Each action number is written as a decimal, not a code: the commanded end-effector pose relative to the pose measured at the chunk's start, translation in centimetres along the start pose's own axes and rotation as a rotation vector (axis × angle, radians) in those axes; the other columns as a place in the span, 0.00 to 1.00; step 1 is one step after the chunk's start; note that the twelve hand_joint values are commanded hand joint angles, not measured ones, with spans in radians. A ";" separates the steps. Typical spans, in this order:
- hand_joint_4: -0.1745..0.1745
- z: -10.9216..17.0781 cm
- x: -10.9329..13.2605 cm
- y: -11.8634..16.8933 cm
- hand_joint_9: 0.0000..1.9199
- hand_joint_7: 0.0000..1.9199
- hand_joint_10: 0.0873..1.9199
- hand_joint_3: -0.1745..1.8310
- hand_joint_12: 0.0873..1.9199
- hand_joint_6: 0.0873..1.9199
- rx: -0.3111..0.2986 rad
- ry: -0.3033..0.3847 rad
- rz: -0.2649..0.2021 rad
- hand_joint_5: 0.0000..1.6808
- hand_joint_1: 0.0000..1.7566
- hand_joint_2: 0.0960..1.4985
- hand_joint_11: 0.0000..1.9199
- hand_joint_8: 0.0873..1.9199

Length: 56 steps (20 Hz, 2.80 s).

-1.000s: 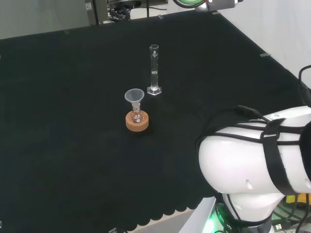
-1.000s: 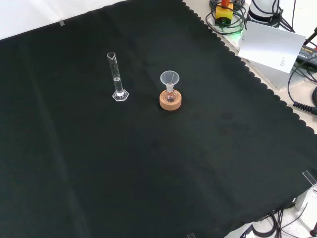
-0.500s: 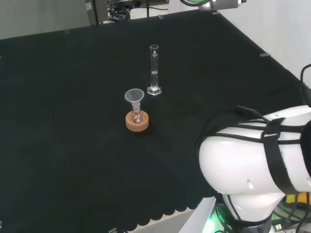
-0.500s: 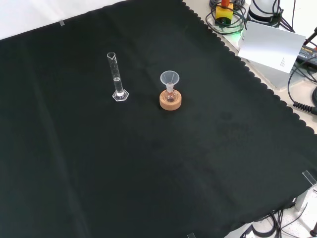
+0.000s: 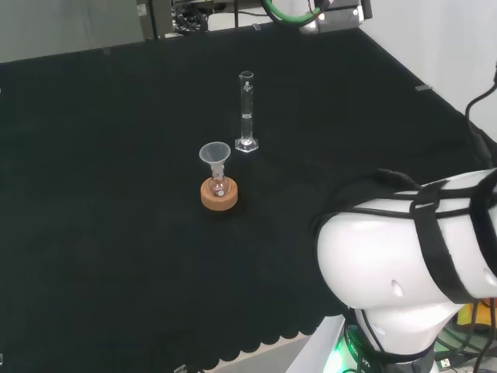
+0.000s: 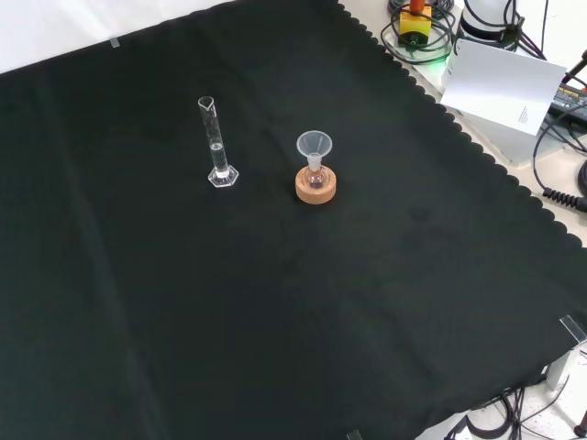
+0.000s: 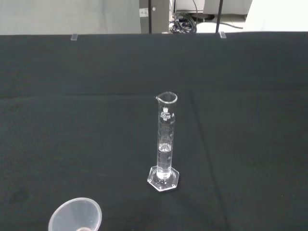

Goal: Pick up the graduated cylinder.

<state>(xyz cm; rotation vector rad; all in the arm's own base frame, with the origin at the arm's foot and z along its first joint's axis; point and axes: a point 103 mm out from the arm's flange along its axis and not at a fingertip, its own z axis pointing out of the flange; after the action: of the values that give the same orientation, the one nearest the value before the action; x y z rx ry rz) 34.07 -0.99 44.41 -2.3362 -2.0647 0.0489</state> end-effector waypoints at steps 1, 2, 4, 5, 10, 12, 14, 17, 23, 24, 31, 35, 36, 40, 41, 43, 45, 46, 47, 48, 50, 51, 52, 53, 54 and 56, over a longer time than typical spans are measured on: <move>0.40 4.8 -2.4 5.8 0.06 0.00 0.32 0.10 0.70 0.00 0.008 0.070 0.029 0.15 0.04 0.89 0.00 0.18; 0.40 5.4 -2.9 6.7 0.06 0.00 0.32 0.10 0.70 0.00 0.007 0.086 0.028 0.15 0.05 0.88 0.00 0.18; 0.39 6.4 -4.0 8.5 0.07 0.00 0.32 0.09 0.70 0.00 0.001 0.117 0.024 0.15 0.08 0.86 0.00 0.19; 0.39 7.1 -4.7 9.3 0.07 0.01 0.32 0.09 0.71 0.00 -0.008 0.134 0.025 0.15 0.09 0.85 0.00 0.20; 0.35 11.7 -6.2 12.5 0.13 0.04 0.34 0.07 0.72 0.00 -0.018 0.167 0.034 0.19 0.17 0.81 0.04 0.27; 0.34 13.5 -6.3 13.3 0.13 0.04 0.34 0.07 0.72 0.00 0.001 0.172 0.031 0.20 0.19 0.81 0.05 0.28; 0.34 14.8 -6.4 14.1 0.14 0.04 0.34 0.07 0.71 0.00 0.024 0.189 0.022 0.20 0.19 0.80 0.05 0.28; 0.34 16.4 -6.2 14.9 0.13 0.03 0.33 0.07 0.71 0.00 0.033 0.220 -0.005 0.19 0.20 0.80 0.05 0.28; 0.35 18.9 -5.6 15.4 0.12 0.03 0.33 0.07 0.71 0.00 0.039 0.248 -0.047 0.18 0.20 0.80 0.04 0.28; 0.35 19.3 -5.5 15.3 0.12 0.03 0.33 0.07 0.71 0.00 0.041 0.252 -0.051 0.18 0.20 0.80 0.04 0.28; 0.35 21.6 -5.0 14.9 0.13 0.04 0.34 0.06 0.72 0.00 0.033 0.309 -0.076 0.19 0.22 0.78 0.03 0.30; 0.35 22.8 -4.9 14.9 0.16 0.07 0.34 0.05 0.72 0.00 0.035 0.365 -0.094 0.21 0.25 0.76 0.04 0.31; 0.35 23.1 -5.0 15.0 0.16 0.08 0.34 0.05 0.72 0.00 0.039 0.385 -0.099 0.21 0.26 0.76 0.05 0.31; 0.35 24.3 -5.1 15.2 0.18 0.08 0.33 0.04 0.71 0.00 0.052 0.436 -0.111 0.22 0.30 0.74 0.05 0.32; 0.35 24.6 -5.0 15.3 0.18 0.09 0.33 0.04 0.71 0.00 0.057 0.440 -0.116 0.22 0.30 0.74 0.06 0.32; 0.35 25.1 -5.1 15.4 0.19 0.09 0.33 0.04 0.71 0.00 0.070 0.441 -0.118 0.22 0.31 0.74 0.06 0.32; 0.35 25.5 -5.1 15.5 0.19 0.09 0.33 0.03 0.71 0.00 0.078 0.441 -0.113 0.22 0.32 0.73 0.06 0.32; 0.36 25.6 -5.0 15.5 0.19 0.09 0.33 0.03 0.71 0.00 0.079 0.443 -0.113 0.22 0.32 0.73 0.06 0.32; 0.36 25.7 -5.1 15.5 0.19 0.09 0.33 0.03 0.71 0.00 0.077 0.450 -0.111 0.22 0.32 0.73 0.06 0.32; 0.35 25.9 -5.2 15.6 0.19 0.09 0.33 0.03 0.71 0.00 0.077 0.463 -0.112 0.22 0.33 0.73 0.06 0.32; 0.35 26.2 -5.4 15.5 0.20 0.10 0.33 0.03 0.71 0.00 0.076 0.486 -0.122 0.24 0.36 0.72 0.07 0.33; 0.34 26.3 -5.4 15.5 0.20 0.11 0.33 0.02 0.71 0.00 0.075 0.503 -0.127 0.24 0.37 0.72 0.07 0.33; 0.34 26.5 -5.5 15.5 0.21 0.11 0.32 0.02 0.71 0.00 0.075 0.530 -0.133 0.25 0.38 0.71 0.07 0.33; 0.34 26.6 -5.6 15.5 0.22 0.11 0.32 0.01 0.71 0.00 0.073 0.551 -0.144 0.26 0.40 0.71 0.08 0.33; 0.34 26.8 -5.6 15.6 0.22 0.12 0.32 0.01 0.70 0.00 0.072 0.564 -0.161 0.26 0.41 0.70 0.09 0.33; 0.34 27.3 -5.7 15.6 0.23 0.13 0.31 0.00 0.70 0.00 0.051 0.629 -0.173 0.27 0.43 0.69 0.10 0.33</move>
<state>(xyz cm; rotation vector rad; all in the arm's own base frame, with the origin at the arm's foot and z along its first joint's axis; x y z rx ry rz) 48.13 -9.86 23.89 -1.9899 -1.9415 -0.4701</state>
